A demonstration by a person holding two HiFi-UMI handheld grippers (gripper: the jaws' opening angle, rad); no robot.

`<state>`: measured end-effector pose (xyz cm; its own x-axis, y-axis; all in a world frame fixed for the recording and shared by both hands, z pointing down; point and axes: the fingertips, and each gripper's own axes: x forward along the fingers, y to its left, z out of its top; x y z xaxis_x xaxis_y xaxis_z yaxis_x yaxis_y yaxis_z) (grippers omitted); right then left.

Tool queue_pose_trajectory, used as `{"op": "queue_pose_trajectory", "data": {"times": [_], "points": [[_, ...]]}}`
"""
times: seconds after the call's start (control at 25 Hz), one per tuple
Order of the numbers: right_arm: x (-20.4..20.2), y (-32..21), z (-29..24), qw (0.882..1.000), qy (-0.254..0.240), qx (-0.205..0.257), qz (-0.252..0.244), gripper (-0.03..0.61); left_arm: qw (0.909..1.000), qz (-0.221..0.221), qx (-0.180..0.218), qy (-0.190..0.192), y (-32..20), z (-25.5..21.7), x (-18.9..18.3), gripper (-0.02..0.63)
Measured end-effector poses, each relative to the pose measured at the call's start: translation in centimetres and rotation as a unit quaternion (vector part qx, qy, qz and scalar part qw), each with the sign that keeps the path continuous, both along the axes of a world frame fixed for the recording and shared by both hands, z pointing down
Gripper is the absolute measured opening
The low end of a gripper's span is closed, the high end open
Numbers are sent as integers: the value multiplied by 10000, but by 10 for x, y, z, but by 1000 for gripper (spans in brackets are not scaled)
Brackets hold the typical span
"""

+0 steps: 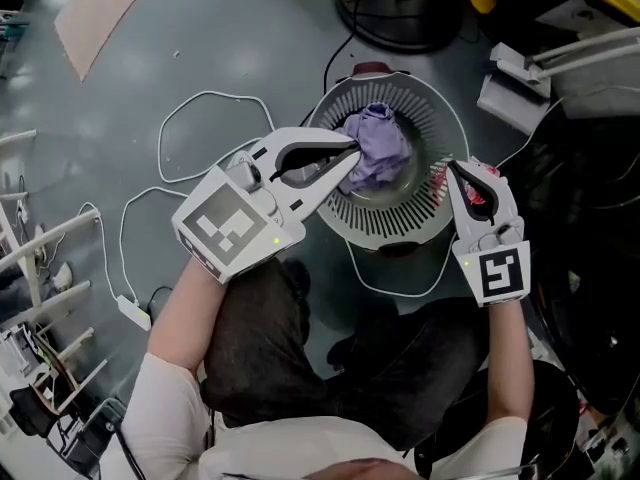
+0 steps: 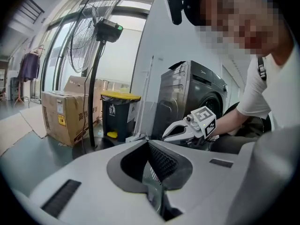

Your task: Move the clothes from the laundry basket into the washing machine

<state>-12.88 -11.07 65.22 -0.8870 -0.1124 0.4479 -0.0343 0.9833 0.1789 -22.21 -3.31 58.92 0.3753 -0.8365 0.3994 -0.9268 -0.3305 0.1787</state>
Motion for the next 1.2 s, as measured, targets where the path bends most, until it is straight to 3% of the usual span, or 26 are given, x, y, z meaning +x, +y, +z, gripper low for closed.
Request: {"op": "queue_pose_trajectory", "data": {"times": [0.32, 0.6, 0.84, 1.0, 1.2], "points": [[-20, 6, 24, 9988, 274, -226, -346, 11, 9999, 28, 74, -91, -1, -1, 1, 6], [-52, 17, 66, 9933, 741, -517, -717, 49, 9988, -84, 40, -490, 5, 12, -3, 6], [-78, 27, 123, 9811, 1451, -703, -1072, 137, 9983, -308, -68, -483, 13, 16, -18, 6], [-93, 29, 166, 9646, 2074, -840, -1397, 255, 9982, -299, -128, -502, 18, 15, -15, 6], [-107, 24, 211, 9496, 2584, -1015, -1453, 330, 9972, -318, -182, -658, 26, 21, -17, 6]]}}
